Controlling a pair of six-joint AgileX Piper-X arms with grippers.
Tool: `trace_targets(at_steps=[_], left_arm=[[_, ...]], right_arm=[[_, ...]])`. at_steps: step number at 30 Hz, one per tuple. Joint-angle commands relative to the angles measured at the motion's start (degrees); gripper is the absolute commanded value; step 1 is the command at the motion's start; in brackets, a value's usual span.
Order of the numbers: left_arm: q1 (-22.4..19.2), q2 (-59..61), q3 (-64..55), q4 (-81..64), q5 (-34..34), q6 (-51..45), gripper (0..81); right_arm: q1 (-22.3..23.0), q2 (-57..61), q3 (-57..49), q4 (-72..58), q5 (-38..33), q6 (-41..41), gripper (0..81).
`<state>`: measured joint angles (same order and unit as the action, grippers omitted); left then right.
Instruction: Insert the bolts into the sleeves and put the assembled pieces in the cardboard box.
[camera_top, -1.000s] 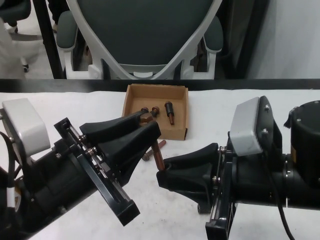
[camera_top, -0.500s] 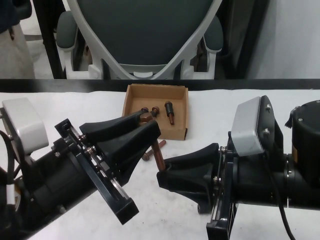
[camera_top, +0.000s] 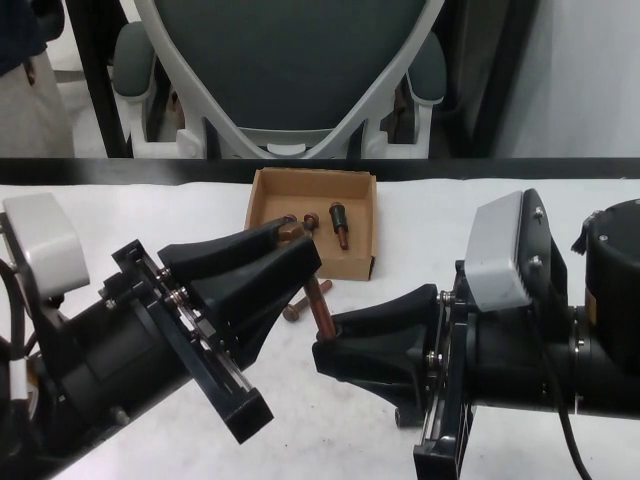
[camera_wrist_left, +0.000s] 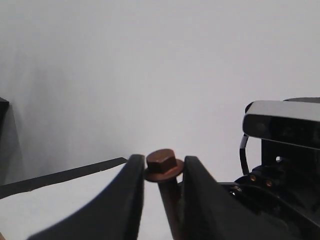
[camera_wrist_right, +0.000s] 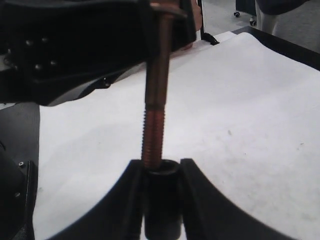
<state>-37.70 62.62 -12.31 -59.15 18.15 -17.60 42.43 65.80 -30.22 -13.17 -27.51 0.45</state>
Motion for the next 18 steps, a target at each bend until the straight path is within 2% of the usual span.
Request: trace_targets(at_steps=[1, 14, 18], left_arm=[[-0.2, 0.1, -0.3, -1.1, 3.1, -1.2, 0.8], [-0.3, 0.1, -0.3, -1.1, 4.5, -4.2, 0.8], [-0.3, 0.1, -0.3, 0.2, 3.8, 0.9, 0.8]], right_arm=[[-0.1, -0.8, -0.7, -2.6, 0.7, 0.1, 0.2], [-0.1, -0.8, -0.7, -3.0, 1.5, 0.1, 0.2], [-0.1, -0.8, -0.7, -3.0, 1.5, 0.1, 0.2]])
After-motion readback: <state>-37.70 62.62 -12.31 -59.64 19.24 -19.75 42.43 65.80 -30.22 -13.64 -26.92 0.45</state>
